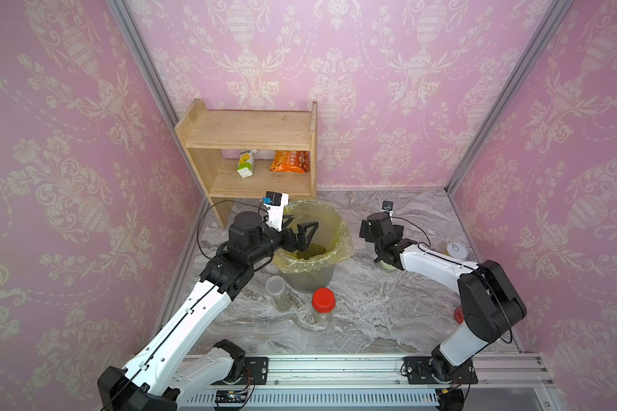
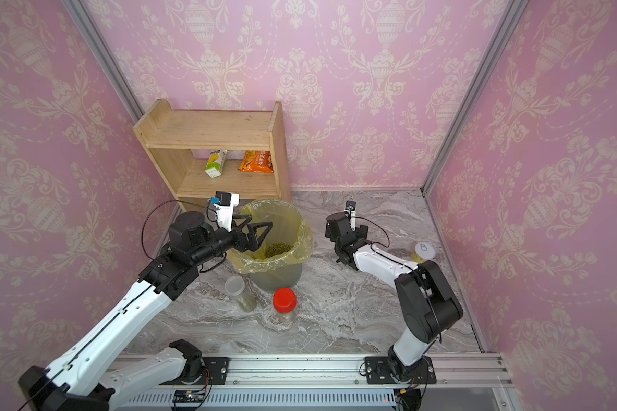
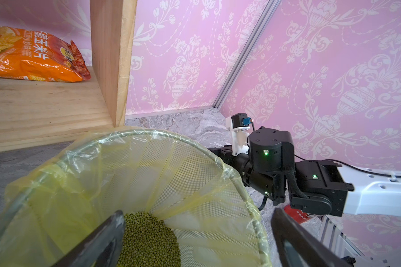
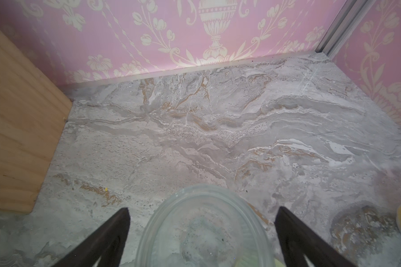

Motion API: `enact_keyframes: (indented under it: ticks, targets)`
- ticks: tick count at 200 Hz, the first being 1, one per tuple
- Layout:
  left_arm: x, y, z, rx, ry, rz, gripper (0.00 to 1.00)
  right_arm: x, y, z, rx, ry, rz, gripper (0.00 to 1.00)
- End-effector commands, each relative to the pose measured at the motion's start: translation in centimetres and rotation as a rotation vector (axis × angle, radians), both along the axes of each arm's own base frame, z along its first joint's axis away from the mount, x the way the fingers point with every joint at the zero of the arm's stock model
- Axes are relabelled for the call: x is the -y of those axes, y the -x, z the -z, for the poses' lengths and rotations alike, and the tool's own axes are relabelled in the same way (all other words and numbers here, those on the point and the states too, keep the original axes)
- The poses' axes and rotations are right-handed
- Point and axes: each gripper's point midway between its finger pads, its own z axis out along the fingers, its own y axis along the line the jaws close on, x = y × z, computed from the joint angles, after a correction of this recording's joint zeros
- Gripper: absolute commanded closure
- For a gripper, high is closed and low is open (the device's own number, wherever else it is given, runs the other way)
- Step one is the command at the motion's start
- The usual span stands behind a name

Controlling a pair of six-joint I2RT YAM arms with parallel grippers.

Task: Empty moldy mung beans from jars
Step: Place the jar at the center of the board.

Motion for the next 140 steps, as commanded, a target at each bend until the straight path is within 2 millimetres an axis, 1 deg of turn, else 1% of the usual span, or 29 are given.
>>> enact_keyframes:
  ticks: [1, 17, 33, 45, 53, 65, 78, 96, 111, 125, 140]
  targets:
    - [0.3, 0.2, 0.0, -0.001, 0.011, 0.031, 0.01, -0.2, 1.2, -3.0, 0.045, 0.022, -0.019, 0.0]
    - [0.1, 0.3, -0.1, 0.007, 0.001, 0.025, 0.01, -0.9, 2.5, -4.4, 0.047, 0.016, -0.053, 0.0]
    - [-0.1, 0.4, -0.2, 0.017, -0.013, 0.022, 0.01, -2.2, 4.2, -5.5, 0.034, -0.017, -0.13, 0.0]
    - [-0.2, 0.5, -0.2, 0.022, -0.023, 0.021, 0.01, -3.4, 5.6, -5.8, 0.005, -0.058, -0.222, 0.0]
    - [-0.4, 0.6, -0.3, 0.026, -0.03, 0.019, 0.01, -3.6, 6.7, -5.9, -0.017, -0.086, -0.264, 0.0]
    - [-0.5, 0.8, -0.2, 0.028, -0.043, 0.022, 0.01, -3.7, 8.5, -6.1, -0.031, -0.124, -0.322, 0.0]
    - [-0.8, 1.0, -0.1, 0.028, -0.056, 0.018, 0.01, -4.1, 10.9, -6.5, -0.029, -0.172, -0.413, 0.0]
    - [-1.4, 1.4, -0.4, 0.037, -0.062, 0.002, 0.01, -5.7, 14.7, -6.9, -0.016, -0.26, -0.579, 0.0]
    - [-1.8, 1.7, -0.5, 0.047, -0.065, -0.01, 0.01, -6.8, 17.6, -6.7, -0.013, -0.307, -0.684, 0.0]
    - [-2.0, 2.1, -0.6, 0.046, -0.068, -0.012, 0.01, -7.8, 19.8, -6.3, -0.015, -0.308, -0.763, 0.0]
    - [-2.1, 2.5, -0.3, 0.036, -0.069, -0.008, 0.01, -8.8, 21.6, -5.0, -0.011, -0.303, -0.82, 0.0]
